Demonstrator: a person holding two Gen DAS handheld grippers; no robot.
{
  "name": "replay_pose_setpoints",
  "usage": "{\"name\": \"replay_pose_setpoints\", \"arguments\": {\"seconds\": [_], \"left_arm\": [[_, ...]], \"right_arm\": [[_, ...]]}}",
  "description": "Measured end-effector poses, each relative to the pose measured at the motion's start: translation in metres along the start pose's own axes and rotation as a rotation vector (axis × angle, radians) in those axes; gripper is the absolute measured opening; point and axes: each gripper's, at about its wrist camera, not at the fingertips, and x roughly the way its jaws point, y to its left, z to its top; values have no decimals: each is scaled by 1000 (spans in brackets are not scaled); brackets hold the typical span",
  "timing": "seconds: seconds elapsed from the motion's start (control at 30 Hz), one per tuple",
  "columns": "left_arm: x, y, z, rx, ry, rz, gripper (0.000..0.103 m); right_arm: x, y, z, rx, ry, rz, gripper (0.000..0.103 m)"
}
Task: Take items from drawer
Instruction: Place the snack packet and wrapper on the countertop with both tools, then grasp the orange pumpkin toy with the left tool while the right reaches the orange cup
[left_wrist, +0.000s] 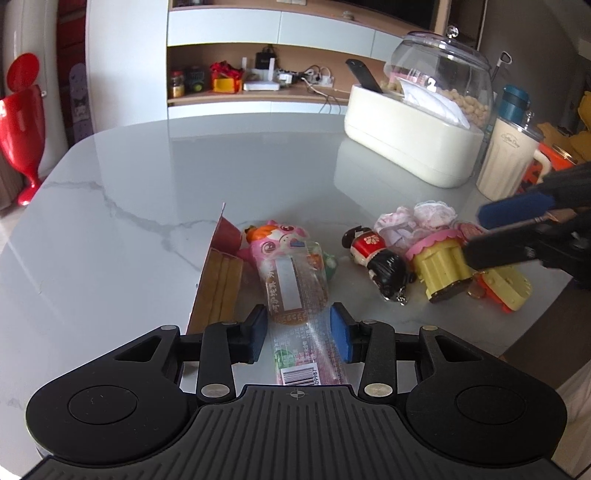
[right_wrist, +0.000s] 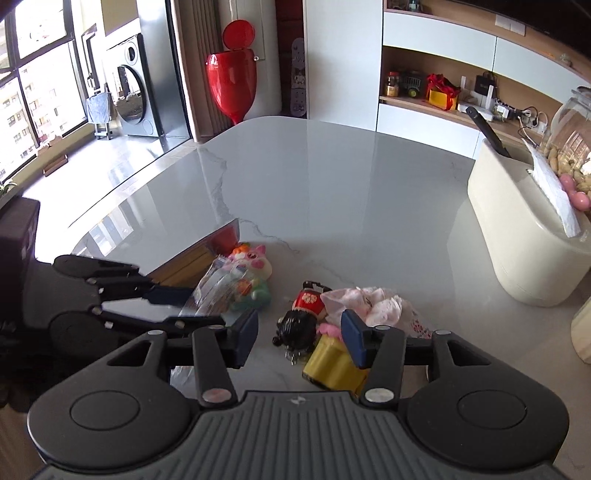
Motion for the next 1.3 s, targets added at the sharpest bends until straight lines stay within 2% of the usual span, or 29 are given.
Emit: {"name": "replay_pose_setpoints", "arguments": {"seconds": [0.1,0.2,0.27,0.33,0.4,0.47,0.53,0.6,0.67,0.73,0.83,1.1,1.23,1.3], "left_arm": [[-2,0,0,-3,-16,4,43],[-16,-8,4,17,-64,-4,39],[-28,-18,8,33,-77,-61,39],[-38,-34,10,63,-58,-175,39],[-38,-60,6,123,30,-324,39],[-28,-90,-4,196,168,-460,39],[-13,-126,-22,272,318,-533,40],[6,-152,-36,307,436,-547,39],[29,-169,-50,291,536,-563,39],[54,-183,-57,263,620,-581,39],[89,-199,-66,240,705,-575,39],[141,-239,-90,379,820,-529,39],[158,-247,-104,431,851,-520,39],[164,-247,-111,450,858,-521,44]], "right_arm": [[-23,-6,-22,11,-9,-4,57],[-46,-27,-51,117,-36,-17,63],[-54,-43,-67,148,24,8,63],[-64,-59,-85,177,58,34,63],[-71,-71,-101,187,74,19,63],[-73,-87,-118,201,91,-13,63],[-71,-103,-133,239,104,-42,63],[-63,-119,-147,296,122,-73,63],[-54,-134,-159,344,133,-81,63],[-50,-143,-166,390,151,-83,63],[-52,-148,-169,395,137,-63,63],[-59,-154,-180,401,127,-28,63],[-64,-166,-186,456,106,-45,63],[-66,-174,-190,508,98,-57,63]]}}
